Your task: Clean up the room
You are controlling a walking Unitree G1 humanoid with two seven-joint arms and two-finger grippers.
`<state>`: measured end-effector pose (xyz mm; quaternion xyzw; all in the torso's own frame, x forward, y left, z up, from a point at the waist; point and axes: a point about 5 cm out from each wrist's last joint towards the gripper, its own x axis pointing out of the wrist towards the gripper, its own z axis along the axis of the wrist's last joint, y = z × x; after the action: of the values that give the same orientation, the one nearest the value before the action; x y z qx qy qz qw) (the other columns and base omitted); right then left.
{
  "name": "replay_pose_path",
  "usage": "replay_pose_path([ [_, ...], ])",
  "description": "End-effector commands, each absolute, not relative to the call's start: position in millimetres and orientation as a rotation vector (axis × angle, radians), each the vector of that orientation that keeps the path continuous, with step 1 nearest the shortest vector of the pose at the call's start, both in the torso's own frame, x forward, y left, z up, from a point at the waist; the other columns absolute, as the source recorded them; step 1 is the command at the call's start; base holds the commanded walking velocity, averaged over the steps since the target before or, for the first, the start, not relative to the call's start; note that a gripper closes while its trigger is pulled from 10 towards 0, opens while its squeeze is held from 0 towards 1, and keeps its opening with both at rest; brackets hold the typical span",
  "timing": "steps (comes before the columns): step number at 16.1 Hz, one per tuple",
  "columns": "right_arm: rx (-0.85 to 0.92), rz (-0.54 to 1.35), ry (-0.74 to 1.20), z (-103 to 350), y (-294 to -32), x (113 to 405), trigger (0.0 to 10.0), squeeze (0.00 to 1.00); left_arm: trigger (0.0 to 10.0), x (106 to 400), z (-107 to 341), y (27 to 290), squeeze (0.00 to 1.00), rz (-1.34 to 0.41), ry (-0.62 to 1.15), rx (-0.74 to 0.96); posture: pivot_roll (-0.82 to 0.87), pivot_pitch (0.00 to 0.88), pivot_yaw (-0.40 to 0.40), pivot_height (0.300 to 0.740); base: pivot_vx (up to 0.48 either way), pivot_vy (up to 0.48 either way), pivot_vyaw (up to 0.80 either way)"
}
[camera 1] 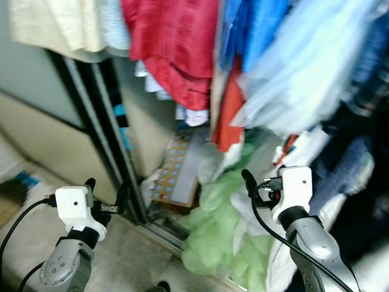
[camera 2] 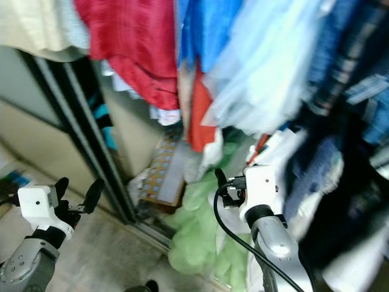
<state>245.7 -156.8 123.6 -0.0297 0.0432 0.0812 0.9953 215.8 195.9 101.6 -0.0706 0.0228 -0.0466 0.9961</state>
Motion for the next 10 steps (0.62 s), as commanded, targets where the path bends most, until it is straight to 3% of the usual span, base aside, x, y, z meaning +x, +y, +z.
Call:
replay_pose_path([
  [1,-0.046,0.174,0.082,127,-155,241,10.0,0.00,10.0,214,104,194,0.00,-0.105,0.052,-0.136,-0.04,0.111,-0.023,0.740,0.000,0.000,0.80],
  [5,-0.051,0.257,0.157,116,-158,211,10.0,0.00,10.0,209,105,195,0.00,-0.094,0.066,-0.119,-0.04,0.121,-0.022,0.740,0.000,0.000,0.00],
  [9,-0.096,0.310,0.165,115,-163,200,10.0,0.00,10.0,209,105,196,0.00,-0.082,0.071,-0.109,-0.04,0.117,-0.021,0.740,0.000,0.000,0.00],
  [10,-0.119,0.335,0.133,121,-158,203,10.0,0.00,10.0,209,106,197,0.00,-0.069,0.066,-0.098,-0.04,0.117,-0.021,0.740,0.000,0.000,0.80],
])
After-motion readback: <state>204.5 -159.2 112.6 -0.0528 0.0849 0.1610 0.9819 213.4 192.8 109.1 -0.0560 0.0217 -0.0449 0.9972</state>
